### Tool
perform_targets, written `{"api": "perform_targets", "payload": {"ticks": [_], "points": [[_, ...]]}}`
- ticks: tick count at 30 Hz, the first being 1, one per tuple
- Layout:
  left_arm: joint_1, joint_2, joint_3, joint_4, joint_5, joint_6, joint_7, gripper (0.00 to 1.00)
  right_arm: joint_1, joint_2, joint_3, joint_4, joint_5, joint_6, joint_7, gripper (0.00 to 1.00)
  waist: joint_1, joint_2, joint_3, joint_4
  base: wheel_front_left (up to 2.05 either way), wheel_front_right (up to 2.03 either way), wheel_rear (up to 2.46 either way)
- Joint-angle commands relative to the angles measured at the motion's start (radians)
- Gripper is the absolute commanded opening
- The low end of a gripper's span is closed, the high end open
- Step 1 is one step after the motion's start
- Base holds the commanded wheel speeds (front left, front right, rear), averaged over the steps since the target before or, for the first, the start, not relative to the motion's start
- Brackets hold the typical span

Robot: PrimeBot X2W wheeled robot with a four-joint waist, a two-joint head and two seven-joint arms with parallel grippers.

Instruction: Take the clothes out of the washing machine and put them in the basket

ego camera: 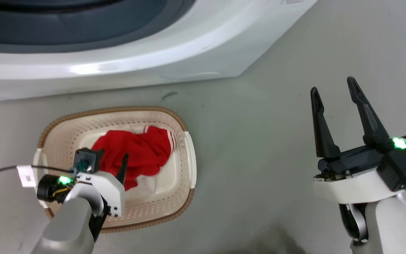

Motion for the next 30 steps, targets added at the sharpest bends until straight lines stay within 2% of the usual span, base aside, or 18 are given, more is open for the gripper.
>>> {"api": "perform_targets", "payload": {"ticks": [1,11,18,24,30], "points": [[0.025,-0.002,0.008,-0.015,0.005,-0.002,-0.003,1.00,0.011,0.000,-0.005,0.004,-0.006,-0.001,-0.002,1.00,0.0000,0.0000,-0.041,0.019,0.00,0.00,0.00],[0.166,-0.037,0.049,-0.175,0.057,-0.004,-0.003,1.00,0.072,0.000,-0.031,0.044,-0.012,-0.001,-0.002,1.00,0.0000,0.0000,-0.183,0.052,0.00,0.00,0.00],[0.210,-0.055,0.120,-0.352,0.097,0.001,-0.003,1.00,0.104,0.000,-0.032,0.058,-0.025,-0.001,-0.003,1.00,0.0000,0.0000,-0.248,0.063,0.00,0.00,0.00],[0.243,-0.063,0.205,-0.516,0.120,0.011,-0.003,1.00,0.122,0.000,-0.024,0.070,-0.019,-0.001,-0.002,1.00,0.0000,0.0000,-0.298,0.044,0.00,0.00,0.00],[0.212,-0.043,0.275,-0.603,0.113,0.005,-0.003,1.00,0.119,0.000,-0.005,0.066,0.000,-0.001,-0.002,1.00,0.0000,0.0000,-0.285,-0.005,0.00,0.00,0.00]]}}
